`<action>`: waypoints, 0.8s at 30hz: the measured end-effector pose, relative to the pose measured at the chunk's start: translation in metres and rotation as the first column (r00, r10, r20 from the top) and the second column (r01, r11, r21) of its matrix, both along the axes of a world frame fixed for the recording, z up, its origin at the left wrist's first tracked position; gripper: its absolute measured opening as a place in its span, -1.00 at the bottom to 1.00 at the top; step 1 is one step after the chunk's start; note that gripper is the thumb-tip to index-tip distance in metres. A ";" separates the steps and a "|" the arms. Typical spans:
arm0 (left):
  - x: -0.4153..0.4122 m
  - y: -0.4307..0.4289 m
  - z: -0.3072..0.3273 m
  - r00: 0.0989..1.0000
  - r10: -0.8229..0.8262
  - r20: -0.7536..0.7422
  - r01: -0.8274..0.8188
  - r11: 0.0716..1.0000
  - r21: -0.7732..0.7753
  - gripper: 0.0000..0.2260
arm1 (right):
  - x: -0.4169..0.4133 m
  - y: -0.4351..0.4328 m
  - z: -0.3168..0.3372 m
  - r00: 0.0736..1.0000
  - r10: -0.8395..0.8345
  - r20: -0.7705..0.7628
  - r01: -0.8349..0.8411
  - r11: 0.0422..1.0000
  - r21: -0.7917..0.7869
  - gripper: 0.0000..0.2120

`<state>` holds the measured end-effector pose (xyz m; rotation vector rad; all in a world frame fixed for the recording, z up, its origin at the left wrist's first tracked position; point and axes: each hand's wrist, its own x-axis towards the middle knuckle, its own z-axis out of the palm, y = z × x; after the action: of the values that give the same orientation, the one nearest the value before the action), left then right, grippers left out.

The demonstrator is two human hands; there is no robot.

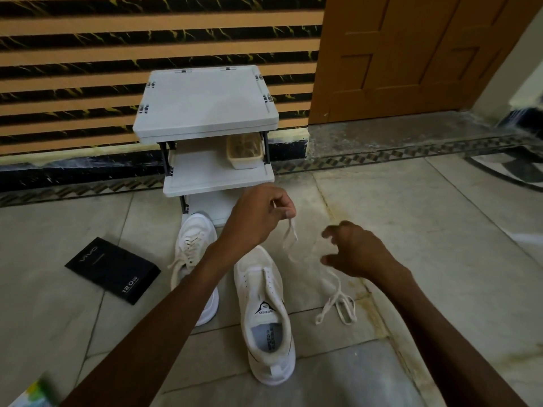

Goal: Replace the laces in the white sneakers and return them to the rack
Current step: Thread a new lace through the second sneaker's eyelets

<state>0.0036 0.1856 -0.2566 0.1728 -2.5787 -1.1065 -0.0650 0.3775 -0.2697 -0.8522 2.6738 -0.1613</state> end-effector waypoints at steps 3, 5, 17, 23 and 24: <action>0.005 -0.001 -0.010 0.999 0.046 0.010 -0.046 0.999 0.029 -0.84 | 0.008 -0.016 -0.001 0.975 0.009 0.221 0.117 0.824 -0.554 -0.69; 0.007 -0.003 -0.014 0.994 0.107 0.010 -0.107 0.993 0.040 -0.87 | 0.016 -0.029 -0.001 0.938 0.023 0.346 0.241 0.674 -0.698 -0.82; 0.038 -0.019 -0.043 0.974 0.181 0.138 -0.214 0.935 0.283 -0.94 | 0.040 -0.070 -0.044 0.925 0.015 0.380 0.303 0.573 -0.761 -0.96; 0.047 -0.024 -0.058 0.948 0.268 0.175 -0.302 0.930 0.212 -0.90 | 0.045 -0.074 -0.062 0.882 0.043 0.469 0.372 0.545 -0.751 -0.93; 0.047 -0.025 -0.060 0.944 0.276 0.180 -0.311 0.926 0.214 -0.88 | 0.045 -0.075 -0.064 0.854 0.040 0.519 0.425 0.524 -0.738 -0.93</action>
<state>0.0511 0.1606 -0.3166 0.7010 -2.4248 -1.3245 -0.0204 0.3022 -0.3333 -0.5729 2.0838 -1.6164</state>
